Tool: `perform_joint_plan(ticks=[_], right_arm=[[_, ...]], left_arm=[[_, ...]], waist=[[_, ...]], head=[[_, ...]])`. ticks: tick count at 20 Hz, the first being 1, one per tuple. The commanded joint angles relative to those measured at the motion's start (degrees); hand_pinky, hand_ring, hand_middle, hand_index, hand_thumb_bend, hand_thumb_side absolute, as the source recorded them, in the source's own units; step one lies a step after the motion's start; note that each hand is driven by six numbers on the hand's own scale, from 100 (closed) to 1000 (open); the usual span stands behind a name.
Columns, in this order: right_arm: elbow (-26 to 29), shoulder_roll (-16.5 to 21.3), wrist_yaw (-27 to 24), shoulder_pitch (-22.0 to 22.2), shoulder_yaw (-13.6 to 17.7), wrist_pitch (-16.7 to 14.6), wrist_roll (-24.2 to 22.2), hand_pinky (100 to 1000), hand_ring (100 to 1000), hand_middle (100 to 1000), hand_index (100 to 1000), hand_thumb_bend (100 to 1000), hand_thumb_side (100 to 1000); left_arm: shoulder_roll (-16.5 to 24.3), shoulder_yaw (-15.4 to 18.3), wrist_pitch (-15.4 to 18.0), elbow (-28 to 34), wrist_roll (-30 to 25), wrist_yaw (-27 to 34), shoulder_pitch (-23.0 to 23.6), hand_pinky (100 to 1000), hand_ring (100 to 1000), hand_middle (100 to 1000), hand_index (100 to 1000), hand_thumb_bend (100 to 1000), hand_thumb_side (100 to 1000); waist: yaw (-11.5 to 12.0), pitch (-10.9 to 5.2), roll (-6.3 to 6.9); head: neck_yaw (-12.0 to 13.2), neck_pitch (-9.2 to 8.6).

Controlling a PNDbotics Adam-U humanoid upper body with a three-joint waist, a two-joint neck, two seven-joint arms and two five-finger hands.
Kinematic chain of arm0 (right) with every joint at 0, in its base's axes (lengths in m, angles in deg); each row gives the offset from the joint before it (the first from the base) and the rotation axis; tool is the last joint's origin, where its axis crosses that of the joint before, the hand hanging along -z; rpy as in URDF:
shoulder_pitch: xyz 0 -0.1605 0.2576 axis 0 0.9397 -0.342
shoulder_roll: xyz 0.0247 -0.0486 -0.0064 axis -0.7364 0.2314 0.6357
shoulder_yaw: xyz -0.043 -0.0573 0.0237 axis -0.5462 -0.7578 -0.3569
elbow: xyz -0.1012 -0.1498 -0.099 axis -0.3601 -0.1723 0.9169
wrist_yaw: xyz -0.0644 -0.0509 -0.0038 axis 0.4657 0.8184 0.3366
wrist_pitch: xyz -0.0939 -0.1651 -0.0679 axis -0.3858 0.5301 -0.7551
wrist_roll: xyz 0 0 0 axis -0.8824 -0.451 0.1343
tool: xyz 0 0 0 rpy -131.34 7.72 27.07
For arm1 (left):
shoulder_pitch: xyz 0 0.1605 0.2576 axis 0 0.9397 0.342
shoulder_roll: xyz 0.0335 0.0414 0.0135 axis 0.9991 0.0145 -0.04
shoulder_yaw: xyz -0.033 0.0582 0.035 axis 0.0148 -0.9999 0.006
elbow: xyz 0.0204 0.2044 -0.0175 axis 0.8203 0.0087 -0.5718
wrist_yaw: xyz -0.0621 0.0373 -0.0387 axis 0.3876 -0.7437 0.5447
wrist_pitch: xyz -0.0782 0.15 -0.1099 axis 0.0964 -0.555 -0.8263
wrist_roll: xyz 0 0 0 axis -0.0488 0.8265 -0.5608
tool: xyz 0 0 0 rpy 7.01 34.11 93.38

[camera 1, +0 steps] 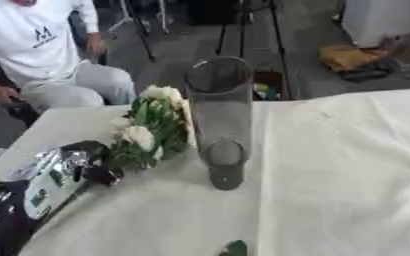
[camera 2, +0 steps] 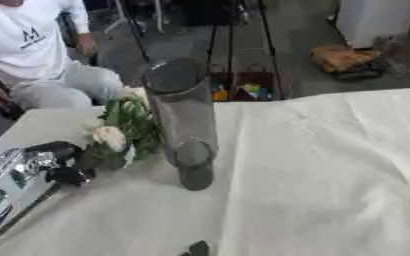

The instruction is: Arrange flowers into the vase.

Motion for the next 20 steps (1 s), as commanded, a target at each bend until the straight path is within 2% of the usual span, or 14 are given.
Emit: perform_joint_plan(ticks=[1,2,3,5,8,10,14,16,18,20], right_arm=[[1.0,0.7,0.6,-0.2,0.8,0.1,0.0,620,731,647,718,100,1000],[1.0,0.6,0.6,-0.2,0.8,0.1,0.0,620,731,647,715,100,1000],[1.0,0.5,0.7,-0.2,0.8,0.1,0.1,620,731,647,715,100,1000],[1.0,0.4,0.8,-0.1,0.9,0.1,0.2,620,731,647,715,100,1000],[1.0,0.3,1.0,0.0,1.1,0.0,0.4,619,731,646,714,100,1000],[1.0,0.2,1.2,0.1,1.1,0.1,0.5,619,732,646,714,100,1000],[1.0,-0.1,1.8,0.2,1.2,0.3,0.5,618,732,646,714,100,1000],[1.0,-0.2,2.0,0.3,1.2,0.4,0.6,618,732,646,714,100,1000],[1.0,-0.2,2.2,0.3,1.2,0.6,0.7,618,731,646,714,100,1000],[1.0,-0.2,2.3,0.3,1.2,0.6,0.8,618,731,646,714,100,1000]], left_arm=[[-0.4,-0.1,-0.6,-2.8,0.8,-1.3,0.7,125,290,424,693,100,468],[-0.6,-0.1,-0.8,-3.0,1.1,-1.4,0.7,100,255,387,656,100,468],[-0.7,-0.1,-0.9,-3.3,1.4,-1.6,0.8,100,250,382,652,100,462],[-1.0,0.0,-1.1,-4.0,1.7,-1.7,0.8,100,192,325,589,100,446],[-1.5,0.1,-1.2,-5.5,2.2,-2.3,1.0,100,110,248,492,100,533],[-1.9,0.3,-1.2,-6.4,2.6,-2.4,1.0,100,100,195,424,100,602],[-2.3,0.6,-1.2,-7.4,4.1,-2.9,1.0,100,100,100,298,100,647],[-2.1,0.7,-1.1,-7.3,5.0,-3.6,0.9,100,100,100,191,100,679],[-1.9,0.8,-0.8,-6.9,5.9,-4.3,0.8,100,100,100,161,100,715],[-1.7,0.9,-0.5,-6.7,6.4,-4.5,0.7,100,100,100,161,100,715]], waist=[[-0.2,-0.64,-0.48],[-0.2,-0.62,-0.49],[-0.3,-0.6,-0.49],[-0.4,-0.6,-0.49],[-0.5,-0.56,-0.49],[-0.6,-0.52,-0.51],[-0.6,-0.45,-0.52],[-0.5,-0.45,-0.52],[-0.4,-0.5,-0.53],[-0.3,-0.53,-0.55]], head=[[0.3,-0.6],[0.3,-0.67],[0.3,-0.77],[0.5,-0.84],[0.6,-1.02],[0.6,-1.04],[0.6,-0.91],[0.6,-0.7],[0.5,-0.43],[0.5,-0.31]])
